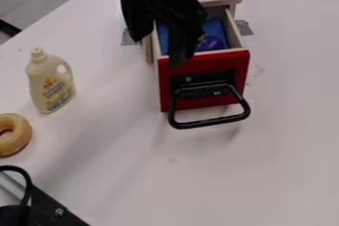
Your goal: Pick up the eggplant and place it to the left of the drawer
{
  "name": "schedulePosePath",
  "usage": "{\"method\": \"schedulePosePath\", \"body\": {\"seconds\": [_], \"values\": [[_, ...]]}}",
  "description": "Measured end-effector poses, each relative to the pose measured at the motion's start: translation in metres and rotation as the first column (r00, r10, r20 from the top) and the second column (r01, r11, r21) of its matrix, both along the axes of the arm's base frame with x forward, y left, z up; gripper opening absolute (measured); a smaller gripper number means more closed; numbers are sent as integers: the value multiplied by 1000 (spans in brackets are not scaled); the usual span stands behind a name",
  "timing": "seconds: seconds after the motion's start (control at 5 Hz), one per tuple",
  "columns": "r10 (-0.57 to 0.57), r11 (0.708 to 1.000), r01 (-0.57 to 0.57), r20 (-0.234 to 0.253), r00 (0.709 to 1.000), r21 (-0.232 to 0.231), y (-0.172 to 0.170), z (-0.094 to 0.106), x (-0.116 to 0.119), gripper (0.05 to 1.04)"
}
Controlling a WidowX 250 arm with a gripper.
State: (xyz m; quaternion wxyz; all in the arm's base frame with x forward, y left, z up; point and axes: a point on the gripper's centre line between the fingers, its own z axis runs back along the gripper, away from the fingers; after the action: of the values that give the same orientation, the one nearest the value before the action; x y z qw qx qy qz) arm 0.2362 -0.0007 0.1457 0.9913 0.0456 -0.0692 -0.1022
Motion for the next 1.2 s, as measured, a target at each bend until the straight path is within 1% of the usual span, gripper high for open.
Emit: {"method": "schedulePosePath", "body": {"seconds": [0.2,0.4,0.6,0.8,1.0,1.2], "values": [[2,1000,-2,-17,1000,0,0,-4,-1,996],[-10,1000,10,-35,999,2,1,-8,6,996],[-30,1000,30,-33,999,4,3,-7,13,996],[-44,999,44,-37,998,1,4,-11,23,996],[-59,998,60,-33,998,7,5,-19,41,996],[-70,997,71,-17,997,27,7,-24,60,996]]}}
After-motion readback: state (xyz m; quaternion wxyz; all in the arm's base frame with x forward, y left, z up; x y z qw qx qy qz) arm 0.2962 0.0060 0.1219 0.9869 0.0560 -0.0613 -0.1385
